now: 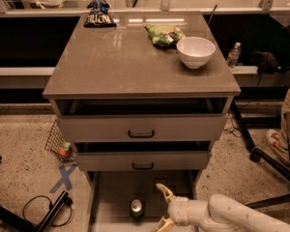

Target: Pick green can from bottom drawer and place on counter

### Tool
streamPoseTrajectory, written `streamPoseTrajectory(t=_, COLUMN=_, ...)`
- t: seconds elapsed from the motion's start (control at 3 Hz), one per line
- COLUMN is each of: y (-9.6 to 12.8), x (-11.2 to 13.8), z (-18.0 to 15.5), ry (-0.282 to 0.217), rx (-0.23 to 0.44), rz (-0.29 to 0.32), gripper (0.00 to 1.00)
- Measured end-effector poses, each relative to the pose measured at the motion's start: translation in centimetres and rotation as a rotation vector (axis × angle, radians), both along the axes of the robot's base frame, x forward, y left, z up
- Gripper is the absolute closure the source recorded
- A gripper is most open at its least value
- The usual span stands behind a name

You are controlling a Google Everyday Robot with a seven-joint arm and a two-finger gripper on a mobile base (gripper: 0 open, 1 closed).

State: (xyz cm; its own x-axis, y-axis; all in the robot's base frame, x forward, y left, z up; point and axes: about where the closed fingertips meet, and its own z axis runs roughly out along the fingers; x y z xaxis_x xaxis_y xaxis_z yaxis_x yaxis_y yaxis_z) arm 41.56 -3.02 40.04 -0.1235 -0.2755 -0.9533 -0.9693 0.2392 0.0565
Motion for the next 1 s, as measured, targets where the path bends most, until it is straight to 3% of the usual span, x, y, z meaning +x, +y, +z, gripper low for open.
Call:
streamPoseTrajectory(t=0.67, y=6.7, x=-0.5, z=-8.5, ry=0.060, rx=0.035, rz=0.073, gripper=0.00)
streamPoseTrajectory(t=1.0, y=7.5, x=-0.5, z=-9.0, ry=0.065, rx=0.035, rz=0.080, gripper=0.00)
